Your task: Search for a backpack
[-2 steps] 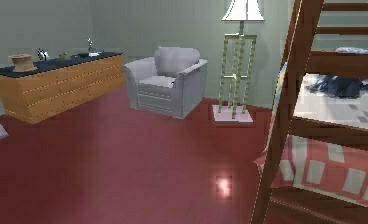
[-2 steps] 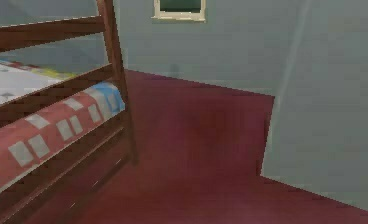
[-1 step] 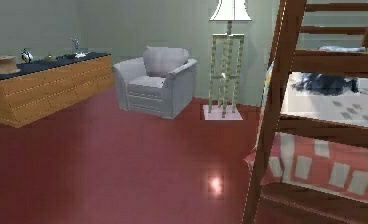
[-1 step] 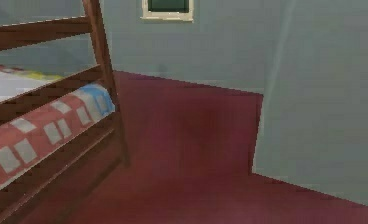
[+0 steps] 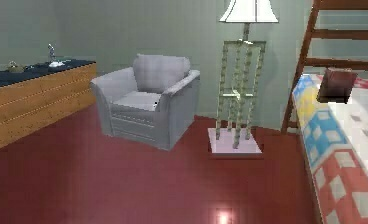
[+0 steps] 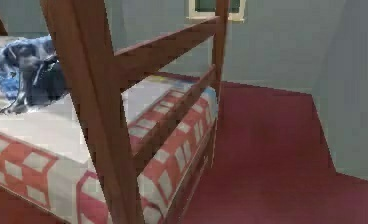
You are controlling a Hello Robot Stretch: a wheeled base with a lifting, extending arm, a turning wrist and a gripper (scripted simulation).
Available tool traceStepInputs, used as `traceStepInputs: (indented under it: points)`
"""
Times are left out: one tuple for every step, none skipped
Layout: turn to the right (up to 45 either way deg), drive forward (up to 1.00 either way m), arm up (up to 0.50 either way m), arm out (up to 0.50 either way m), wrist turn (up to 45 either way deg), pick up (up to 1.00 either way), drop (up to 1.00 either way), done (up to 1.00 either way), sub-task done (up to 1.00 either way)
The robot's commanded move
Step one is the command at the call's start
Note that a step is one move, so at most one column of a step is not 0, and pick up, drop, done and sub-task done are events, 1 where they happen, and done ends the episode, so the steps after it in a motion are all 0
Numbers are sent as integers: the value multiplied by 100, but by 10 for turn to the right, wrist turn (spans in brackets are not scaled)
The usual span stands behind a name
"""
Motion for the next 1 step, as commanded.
traceStepInputs:
  points:
    - [450, 0, 0, 0, 0, 0, 0, 0, 0]
